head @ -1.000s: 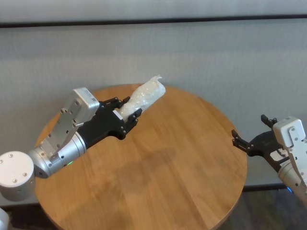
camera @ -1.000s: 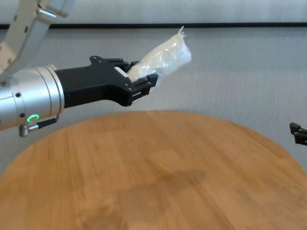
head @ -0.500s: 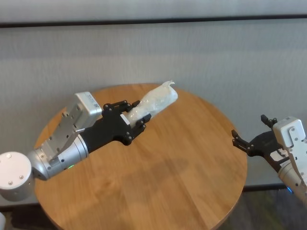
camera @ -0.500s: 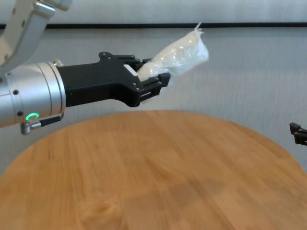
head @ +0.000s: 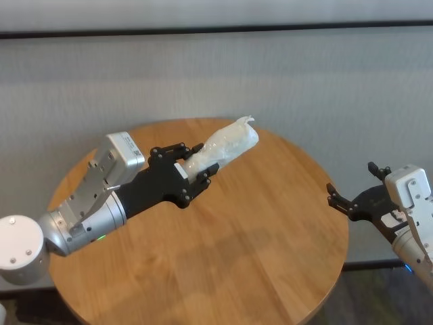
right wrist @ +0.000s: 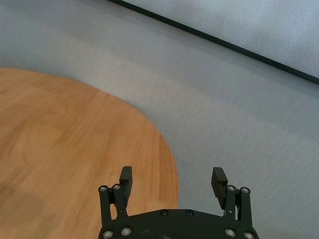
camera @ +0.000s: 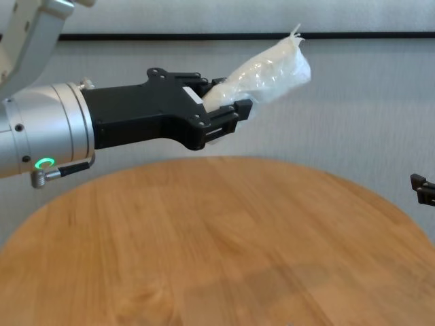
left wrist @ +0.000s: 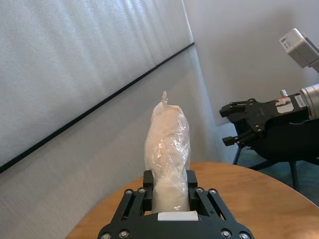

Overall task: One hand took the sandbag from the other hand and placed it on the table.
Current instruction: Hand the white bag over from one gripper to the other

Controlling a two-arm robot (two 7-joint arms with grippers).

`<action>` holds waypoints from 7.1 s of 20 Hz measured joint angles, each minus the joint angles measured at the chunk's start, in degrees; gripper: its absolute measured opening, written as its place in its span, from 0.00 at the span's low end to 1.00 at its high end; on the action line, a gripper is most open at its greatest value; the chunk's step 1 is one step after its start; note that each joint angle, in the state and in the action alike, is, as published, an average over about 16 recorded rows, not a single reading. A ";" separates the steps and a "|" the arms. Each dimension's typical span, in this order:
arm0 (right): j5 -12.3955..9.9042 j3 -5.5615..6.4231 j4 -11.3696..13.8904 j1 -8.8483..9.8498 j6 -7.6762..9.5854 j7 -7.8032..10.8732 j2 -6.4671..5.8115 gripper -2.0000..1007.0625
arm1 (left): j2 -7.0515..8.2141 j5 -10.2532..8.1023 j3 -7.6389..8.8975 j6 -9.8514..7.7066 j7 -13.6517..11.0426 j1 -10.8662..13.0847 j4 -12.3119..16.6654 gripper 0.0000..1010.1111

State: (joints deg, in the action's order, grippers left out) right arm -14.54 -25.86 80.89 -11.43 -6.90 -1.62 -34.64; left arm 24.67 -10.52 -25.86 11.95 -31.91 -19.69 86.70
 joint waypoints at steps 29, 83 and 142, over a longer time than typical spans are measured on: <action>0.00 0.00 0.00 0.00 0.00 0.00 0.00 1.00 | 0.91 1.24 -1.85 -0.21 0.27 -0.81 1.80 0.41; 0.93 2.23 -0.15 1.03 -7.86 0.30 2.73 1.00 | 0.86 1.12 -1.75 0.10 0.23 -0.71 1.71 0.41; -46.53 4.44 -3.27 -2.05 1.29 44.00 14.05 0.99 | 0.86 1.13 -1.74 0.09 0.24 -0.71 1.70 0.41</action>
State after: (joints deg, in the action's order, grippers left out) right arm -61.07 -21.42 77.62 -13.48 -5.61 42.38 -20.59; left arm 25.53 -9.39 -27.61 12.05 -31.68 -20.40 88.40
